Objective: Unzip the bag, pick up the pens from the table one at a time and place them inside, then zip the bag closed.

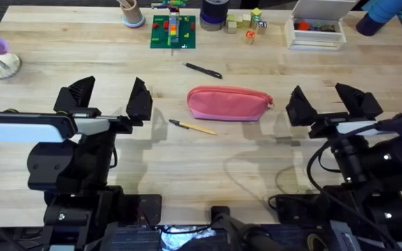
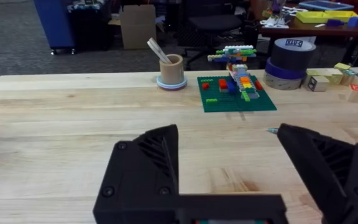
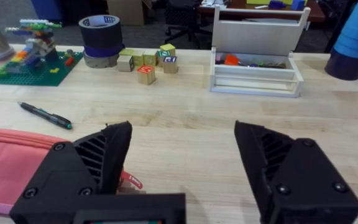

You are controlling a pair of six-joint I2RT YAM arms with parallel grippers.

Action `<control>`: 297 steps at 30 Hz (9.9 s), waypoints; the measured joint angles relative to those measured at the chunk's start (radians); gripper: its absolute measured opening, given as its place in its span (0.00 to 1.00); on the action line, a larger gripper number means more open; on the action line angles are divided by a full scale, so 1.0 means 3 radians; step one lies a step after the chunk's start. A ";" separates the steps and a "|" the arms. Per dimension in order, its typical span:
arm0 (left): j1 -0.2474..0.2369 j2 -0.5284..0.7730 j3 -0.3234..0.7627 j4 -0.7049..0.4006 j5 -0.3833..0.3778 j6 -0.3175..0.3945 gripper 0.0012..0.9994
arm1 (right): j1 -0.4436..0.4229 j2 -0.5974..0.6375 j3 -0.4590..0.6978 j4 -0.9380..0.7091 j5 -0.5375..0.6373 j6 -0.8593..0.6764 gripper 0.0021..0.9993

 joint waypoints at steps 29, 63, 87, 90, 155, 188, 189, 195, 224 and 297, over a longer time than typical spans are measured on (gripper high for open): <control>0.0000 0.0459 0.1023 -0.0864 0.0089 0.0003 0.99 | -0.0005 0.0373 0.0934 -0.1316 0.0027 -0.0125 1.00; 0.0000 0.3218 0.3904 -0.3403 0.1231 0.1138 0.99 | -0.0005 0.1945 0.2972 -0.2614 0.0028 -0.0084 1.00; -0.0006 0.4220 0.3904 -0.3290 0.2109 0.3404 0.99 | -0.0005 0.1944 0.2972 -0.2612 0.0039 -0.0304 1.00; -0.0006 0.4225 0.3904 -0.3282 0.2156 0.3660 0.99 | -0.0005 0.1945 0.2972 -0.2613 0.0039 -0.0323 1.00; -0.0571 0.5891 0.3905 -0.2881 0.2799 0.4453 0.04 | -0.0005 0.1949 0.2972 -0.2534 0.0022 -0.0340 1.00; -0.0571 0.5891 0.3905 -0.2832 0.2794 0.4453 0.04 | -0.0014 0.3301 0.2978 -0.2336 -0.0306 -0.2866 1.00; -0.0571 0.5891 0.3905 -0.2832 0.2794 0.4453 0.04 | -0.0014 0.3337 0.2977 -0.2351 -0.0410 -0.3007 1.00; -0.0571 0.5891 0.3905 -0.2832 0.2794 0.4453 0.04 | -0.0054 0.3449 0.2978 -0.2358 -0.0969 -0.3585 1.00; -0.0571 0.5891 0.3905 -0.2805 0.2785 0.4453 0.04 | -0.0946 0.3495 0.2978 -0.2830 -0.2408 -0.4097 1.00; -0.0571 0.5891 0.3905 -0.2758 0.2782 0.4453 0.04 | -0.0600 0.5128 0.2983 -0.2388 -0.2492 -0.4106 0.80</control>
